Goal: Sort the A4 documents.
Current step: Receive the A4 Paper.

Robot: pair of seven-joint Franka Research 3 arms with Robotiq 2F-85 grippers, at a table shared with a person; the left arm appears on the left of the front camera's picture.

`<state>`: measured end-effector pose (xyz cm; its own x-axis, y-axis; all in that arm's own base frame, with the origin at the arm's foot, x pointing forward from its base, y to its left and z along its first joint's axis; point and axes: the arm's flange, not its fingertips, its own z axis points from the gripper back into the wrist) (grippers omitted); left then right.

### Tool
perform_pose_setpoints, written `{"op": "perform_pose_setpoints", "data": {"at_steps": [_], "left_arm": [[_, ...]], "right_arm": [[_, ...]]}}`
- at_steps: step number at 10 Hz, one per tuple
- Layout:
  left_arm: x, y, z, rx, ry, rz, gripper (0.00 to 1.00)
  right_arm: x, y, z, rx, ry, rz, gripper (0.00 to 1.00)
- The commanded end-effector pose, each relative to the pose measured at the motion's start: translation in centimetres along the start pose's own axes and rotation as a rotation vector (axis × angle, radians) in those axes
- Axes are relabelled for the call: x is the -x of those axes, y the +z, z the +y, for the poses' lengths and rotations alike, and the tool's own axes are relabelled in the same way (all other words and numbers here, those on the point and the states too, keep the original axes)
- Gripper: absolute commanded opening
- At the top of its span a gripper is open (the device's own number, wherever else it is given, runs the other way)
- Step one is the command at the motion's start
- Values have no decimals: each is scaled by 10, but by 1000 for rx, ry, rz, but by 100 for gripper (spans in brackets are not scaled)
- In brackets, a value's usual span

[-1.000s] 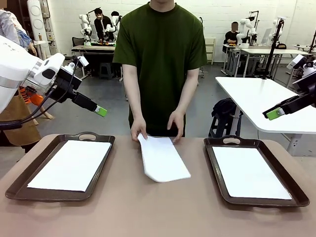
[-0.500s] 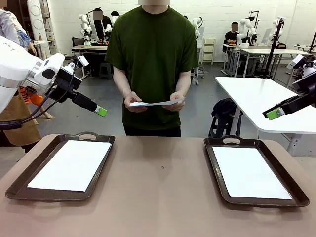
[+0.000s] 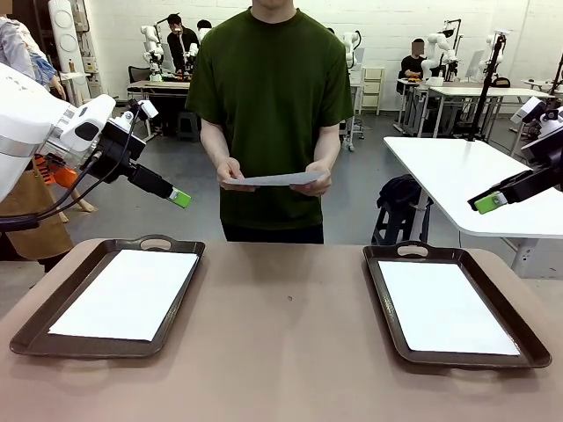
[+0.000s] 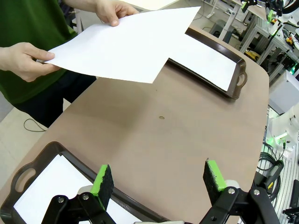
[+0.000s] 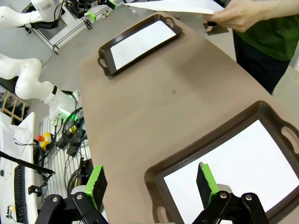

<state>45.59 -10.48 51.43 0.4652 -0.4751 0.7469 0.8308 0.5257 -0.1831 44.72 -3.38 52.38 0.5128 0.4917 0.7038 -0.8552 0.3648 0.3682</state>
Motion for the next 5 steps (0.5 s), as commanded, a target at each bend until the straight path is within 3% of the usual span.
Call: {"op": "perform_pose_setpoints", "data": {"at_steps": [1,5], "left_arm": [[0,1,0,0,-2,-2,100],[0,1,0,0,-2,-2,100]], "right_arm": [[0,-1,1,-6,6,1,100],[0,-1,1,-6,6,1,100]]}}
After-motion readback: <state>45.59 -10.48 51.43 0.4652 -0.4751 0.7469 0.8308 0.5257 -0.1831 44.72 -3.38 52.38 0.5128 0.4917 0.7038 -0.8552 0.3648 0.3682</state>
